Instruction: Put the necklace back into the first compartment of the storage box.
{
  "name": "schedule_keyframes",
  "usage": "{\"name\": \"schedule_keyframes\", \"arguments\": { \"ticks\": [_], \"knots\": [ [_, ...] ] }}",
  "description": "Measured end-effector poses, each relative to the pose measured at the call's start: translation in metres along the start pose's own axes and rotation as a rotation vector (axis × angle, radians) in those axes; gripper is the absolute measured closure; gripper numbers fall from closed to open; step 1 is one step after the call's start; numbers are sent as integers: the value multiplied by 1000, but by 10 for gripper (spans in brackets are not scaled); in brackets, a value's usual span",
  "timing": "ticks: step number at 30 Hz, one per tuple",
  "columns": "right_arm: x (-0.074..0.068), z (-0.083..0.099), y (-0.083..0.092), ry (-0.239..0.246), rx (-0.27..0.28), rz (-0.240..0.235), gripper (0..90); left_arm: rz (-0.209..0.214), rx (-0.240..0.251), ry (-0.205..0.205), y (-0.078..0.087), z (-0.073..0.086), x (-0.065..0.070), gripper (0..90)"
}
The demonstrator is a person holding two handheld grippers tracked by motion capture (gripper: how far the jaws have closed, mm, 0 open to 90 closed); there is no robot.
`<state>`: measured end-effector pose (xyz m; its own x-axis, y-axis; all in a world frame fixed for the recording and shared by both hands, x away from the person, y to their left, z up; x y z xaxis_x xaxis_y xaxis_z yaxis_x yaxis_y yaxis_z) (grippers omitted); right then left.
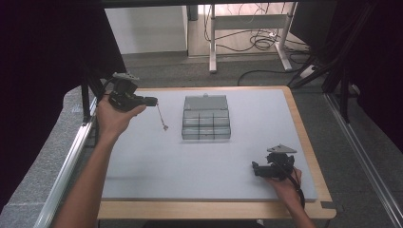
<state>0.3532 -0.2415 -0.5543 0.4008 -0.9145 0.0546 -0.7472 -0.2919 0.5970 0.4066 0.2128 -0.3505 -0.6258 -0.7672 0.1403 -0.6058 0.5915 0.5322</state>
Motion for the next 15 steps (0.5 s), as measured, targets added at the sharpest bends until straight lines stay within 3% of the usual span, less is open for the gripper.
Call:
{"name": "schedule_keyframes", "arguments": {
  "ticks": [15],
  "knots": [
    [0,0,0,1,0,0,20,15,-23,2,-39,-14,-1,896]
  ]
}}
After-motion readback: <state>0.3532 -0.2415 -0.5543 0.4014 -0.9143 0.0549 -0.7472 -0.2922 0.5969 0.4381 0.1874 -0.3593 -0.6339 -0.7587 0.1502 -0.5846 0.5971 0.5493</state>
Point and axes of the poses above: each handheld gripper's, and its own axes: y roughly backward along the jaws, z roughly out of its underside, x roughly to its right, the point moved 3 cm from there along -y, roughly forward along the jaws, and after that the axes turned 8 degrees about x, right-handed, at the moved point
